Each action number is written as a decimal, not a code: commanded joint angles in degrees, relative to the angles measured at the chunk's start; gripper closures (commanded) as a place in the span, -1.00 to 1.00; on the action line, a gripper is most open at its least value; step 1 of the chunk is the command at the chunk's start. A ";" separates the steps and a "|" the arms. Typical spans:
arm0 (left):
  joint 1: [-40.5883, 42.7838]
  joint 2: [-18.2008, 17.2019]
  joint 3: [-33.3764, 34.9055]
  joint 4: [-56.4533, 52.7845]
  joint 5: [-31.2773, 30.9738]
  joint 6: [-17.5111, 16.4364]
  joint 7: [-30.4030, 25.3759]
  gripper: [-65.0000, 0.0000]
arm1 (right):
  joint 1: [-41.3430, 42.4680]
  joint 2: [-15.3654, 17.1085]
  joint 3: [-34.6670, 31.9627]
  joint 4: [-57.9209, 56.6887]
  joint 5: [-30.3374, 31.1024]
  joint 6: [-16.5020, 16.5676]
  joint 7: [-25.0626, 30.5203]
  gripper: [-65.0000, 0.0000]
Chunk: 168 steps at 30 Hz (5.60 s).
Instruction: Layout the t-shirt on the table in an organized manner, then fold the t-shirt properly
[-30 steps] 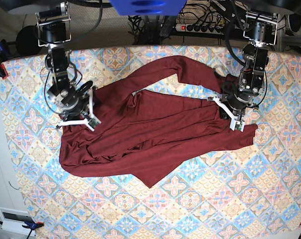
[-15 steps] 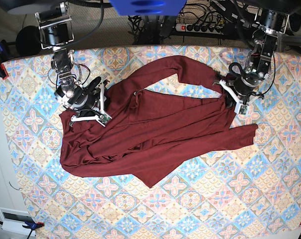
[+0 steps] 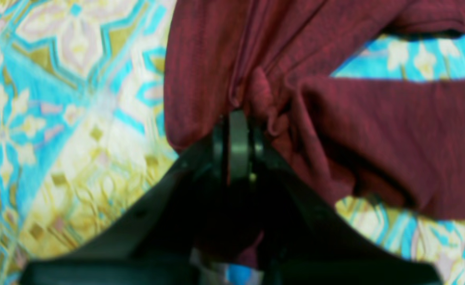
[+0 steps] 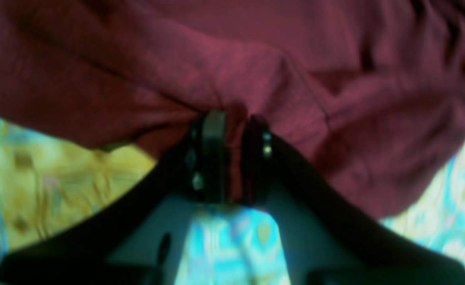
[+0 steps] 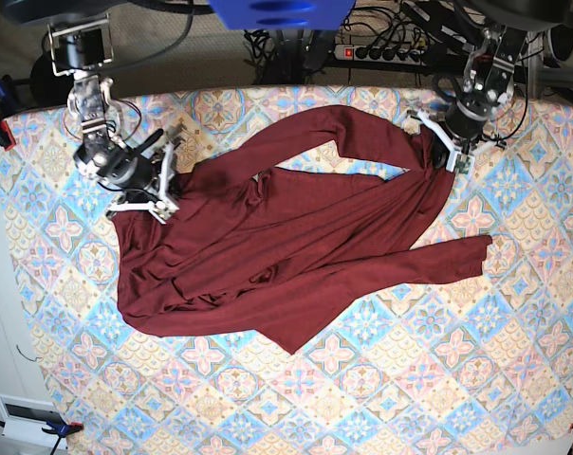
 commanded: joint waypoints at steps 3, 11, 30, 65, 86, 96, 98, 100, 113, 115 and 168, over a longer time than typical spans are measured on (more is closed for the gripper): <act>5.62 0.33 1.54 -2.27 -0.93 -2.50 22.49 1.00 | -3.82 1.99 3.04 -1.92 -8.84 0.55 -13.50 0.67; 13.54 0.42 1.63 5.73 -0.93 -2.50 22.85 1.00 | -7.25 4.45 7.43 -2.10 -8.93 0.55 -13.59 0.67; 21.18 -3.63 -5.31 22.61 -1.98 -2.50 22.85 1.00 | -7.33 7.09 12.88 -7.99 -9.11 0.37 -13.59 0.67; -30.51 6.04 -18.77 -14.13 -28.62 -2.14 23.02 0.38 | -8.30 3.57 16.22 0.27 -9.11 0.37 -15.78 0.67; -44.31 11.32 -22.46 -38.84 -36.09 -2.14 28.12 0.24 | -7.33 2.34 16.22 0.27 -9.11 0.37 -16.05 0.67; -61.19 21.34 -22.46 -43.94 -24.14 -2.41 23.46 1.00 | -7.33 2.34 16.31 5.02 -9.11 0.37 -16.05 0.67; -65.23 23.27 -22.46 -44.99 -20.88 -2.41 20.65 1.00 | -7.33 2.34 16.31 6.43 -9.11 0.37 -16.05 0.67; -70.07 24.68 -22.46 -48.51 -17.81 -2.41 17.04 1.00 | -7.60 2.34 16.31 8.10 -9.11 0.37 -16.05 0.67; -88.27 25.29 -22.37 -63.72 -8.66 -1.97 -0.36 0.36 | -9.71 -0.38 16.49 14.25 -9.11 0.37 -16.14 0.67; -86.16 25.29 -22.37 -63.54 -8.93 -1.97 2.45 0.08 | -9.71 -0.38 16.40 14.25 -9.11 0.37 -16.14 0.67; -53.63 3.84 0.14 -30.40 0.66 -2.50 25.31 1.00 | -9.36 -0.47 16.31 13.90 -9.11 0.37 -16.14 0.67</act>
